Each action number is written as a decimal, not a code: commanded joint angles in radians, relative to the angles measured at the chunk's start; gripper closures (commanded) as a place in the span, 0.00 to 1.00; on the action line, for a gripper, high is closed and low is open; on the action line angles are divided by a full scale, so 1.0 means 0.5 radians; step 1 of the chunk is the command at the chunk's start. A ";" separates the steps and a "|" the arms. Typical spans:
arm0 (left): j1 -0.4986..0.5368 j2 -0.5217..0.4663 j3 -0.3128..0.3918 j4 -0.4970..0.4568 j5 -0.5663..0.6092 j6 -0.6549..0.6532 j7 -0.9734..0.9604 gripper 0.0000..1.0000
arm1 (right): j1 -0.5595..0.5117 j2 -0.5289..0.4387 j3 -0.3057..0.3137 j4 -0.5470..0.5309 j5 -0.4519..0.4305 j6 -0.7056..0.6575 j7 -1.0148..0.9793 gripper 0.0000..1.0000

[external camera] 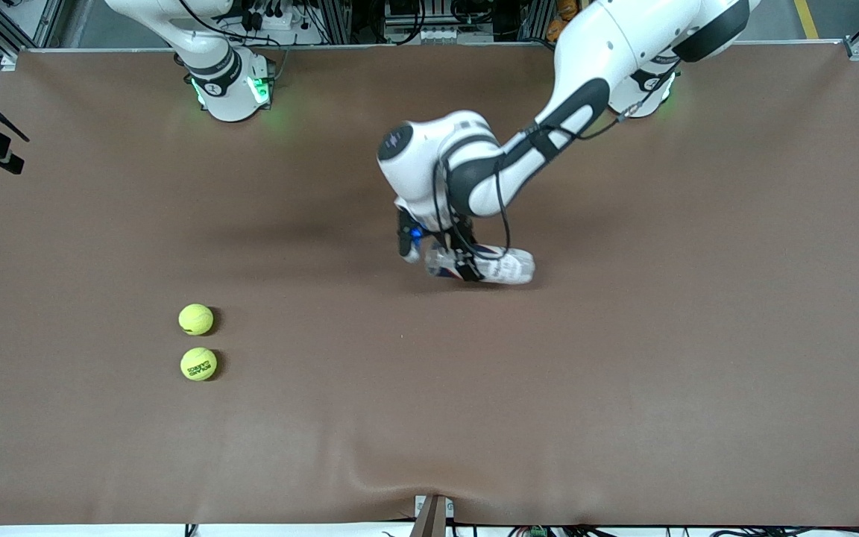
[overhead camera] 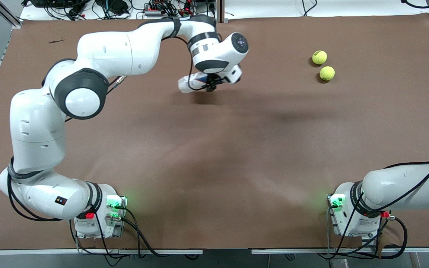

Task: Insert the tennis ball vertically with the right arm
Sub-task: 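Lift the can with the left gripper and stand it upright, open end up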

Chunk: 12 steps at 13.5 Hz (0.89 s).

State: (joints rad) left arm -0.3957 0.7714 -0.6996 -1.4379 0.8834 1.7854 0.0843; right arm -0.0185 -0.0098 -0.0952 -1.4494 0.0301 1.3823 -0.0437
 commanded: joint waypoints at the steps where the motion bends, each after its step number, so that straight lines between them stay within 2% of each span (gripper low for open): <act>1: 0.018 -0.021 -0.116 0.078 -0.027 0.131 -0.290 0.18 | -0.049 0.047 0.022 0.039 0.032 -0.007 0.020 0.00; 4: 0.034 -0.030 -0.150 0.078 -0.021 0.529 -0.570 0.19 | -0.049 0.121 0.022 0.046 0.017 0.006 0.017 0.00; 7: 0.073 -0.003 -0.135 0.063 -0.009 1.097 -0.678 0.20 | -0.040 0.148 0.022 0.042 0.035 0.140 0.017 0.00; 10: 0.043 0.098 0.036 0.053 -0.012 1.762 -0.684 0.20 | -0.027 0.311 0.025 0.042 0.035 0.226 0.014 0.00; 12: 0.046 0.224 0.083 0.053 -0.009 2.192 -0.681 0.20 | -0.024 0.439 0.028 0.042 0.038 0.300 0.017 0.00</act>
State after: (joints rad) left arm -0.3695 0.8199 -0.6768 -1.4208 0.8827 2.7158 -0.2415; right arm -0.0184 0.1431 -0.0932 -1.4518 0.0362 1.5149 -0.0437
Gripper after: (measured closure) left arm 0.203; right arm 0.000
